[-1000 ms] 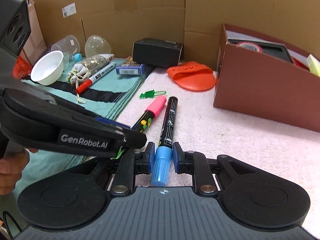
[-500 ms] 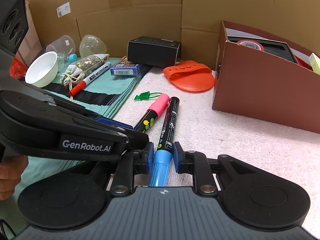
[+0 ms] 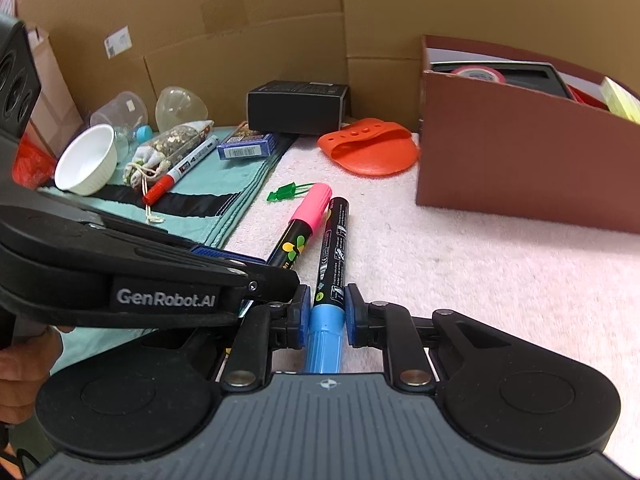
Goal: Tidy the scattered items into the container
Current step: 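Lift both markers with both grippers toward the maroon box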
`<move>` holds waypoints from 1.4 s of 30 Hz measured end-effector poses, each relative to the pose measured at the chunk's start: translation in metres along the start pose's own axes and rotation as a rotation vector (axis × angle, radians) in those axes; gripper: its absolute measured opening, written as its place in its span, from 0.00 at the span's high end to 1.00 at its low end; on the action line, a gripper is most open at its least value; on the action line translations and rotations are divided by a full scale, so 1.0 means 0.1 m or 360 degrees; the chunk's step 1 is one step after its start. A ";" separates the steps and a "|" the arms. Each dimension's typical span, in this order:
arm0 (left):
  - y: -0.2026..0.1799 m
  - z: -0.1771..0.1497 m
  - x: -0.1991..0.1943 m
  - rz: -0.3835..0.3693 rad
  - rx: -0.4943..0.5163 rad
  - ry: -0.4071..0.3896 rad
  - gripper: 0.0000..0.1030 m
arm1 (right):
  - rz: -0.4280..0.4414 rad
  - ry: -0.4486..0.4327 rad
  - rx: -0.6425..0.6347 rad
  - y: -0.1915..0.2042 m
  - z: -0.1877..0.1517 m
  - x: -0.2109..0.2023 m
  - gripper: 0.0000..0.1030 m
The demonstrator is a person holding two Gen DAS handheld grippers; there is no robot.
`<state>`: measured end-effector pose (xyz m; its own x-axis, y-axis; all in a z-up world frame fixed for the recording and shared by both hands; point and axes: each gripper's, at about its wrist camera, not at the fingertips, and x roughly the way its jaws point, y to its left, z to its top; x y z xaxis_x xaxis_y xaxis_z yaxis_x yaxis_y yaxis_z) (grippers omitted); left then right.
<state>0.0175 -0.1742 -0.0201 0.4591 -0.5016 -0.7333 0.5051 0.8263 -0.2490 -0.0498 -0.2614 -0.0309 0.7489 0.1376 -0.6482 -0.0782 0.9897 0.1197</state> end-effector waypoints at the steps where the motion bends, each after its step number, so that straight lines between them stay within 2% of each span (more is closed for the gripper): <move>1: -0.03 0.00 -0.03 -0.0006 0.0005 -0.0010 0.89 | -0.0002 -0.0010 0.0010 0.00 -0.01 -0.04 0.80; 13: -0.35 0.25 -0.29 -0.0040 0.0132 -0.0162 0.89 | -0.0053 -0.0238 -0.0011 -0.13 0.18 -0.49 0.81; 16: -0.36 0.20 -0.18 -0.0024 0.0157 -0.0098 0.89 | -0.0061 -0.0171 -0.0058 -0.13 0.13 -0.44 0.81; 18: -0.33 0.08 -0.04 0.0009 0.0202 -0.0018 0.87 | -0.0085 -0.0096 -0.0052 -0.15 0.03 -0.35 0.85; 20: -0.24 0.01 0.10 0.0014 0.0136 0.0061 0.71 | -0.0079 -0.0020 -0.0037 -0.19 -0.05 -0.25 0.86; 22: -0.18 0.00 0.18 -0.0003 0.0082 0.0107 0.67 | -0.0059 -0.0008 -0.0024 -0.21 -0.10 -0.21 0.83; 27: -0.22 0.02 0.21 0.0002 0.0158 0.0109 0.67 | -0.0059 0.0042 -0.0057 -0.18 -0.07 -0.13 0.81; 29: -0.24 0.02 0.22 0.0005 0.0189 0.0100 0.67 | -0.0054 0.0055 -0.0064 -0.18 -0.07 -0.07 0.81; 30: -0.25 0.03 0.23 0.0018 0.0204 0.0099 0.75 | -0.0053 0.0047 -0.0071 -0.19 -0.07 -0.05 0.81; 31: -0.25 0.04 0.24 0.0024 0.0207 0.0100 0.87 | -0.0059 0.0046 -0.0086 -0.18 -0.06 -0.04 0.81; 37: -0.28 0.06 0.17 0.0003 0.0192 0.0101 0.89 | -0.0054 0.0044 -0.0083 -0.19 -0.03 -0.07 0.82; 42: -0.42 0.16 -0.03 -0.0006 0.0225 0.0010 0.89 | -0.0070 -0.0059 -0.0067 -0.22 0.04 -0.29 0.82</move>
<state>0.0065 -0.2113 0.0024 0.4526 -0.5026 -0.7366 0.6051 0.7798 -0.1603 -0.0674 -0.2871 -0.0115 0.7760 0.0931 -0.6238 -0.0719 0.9957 0.0592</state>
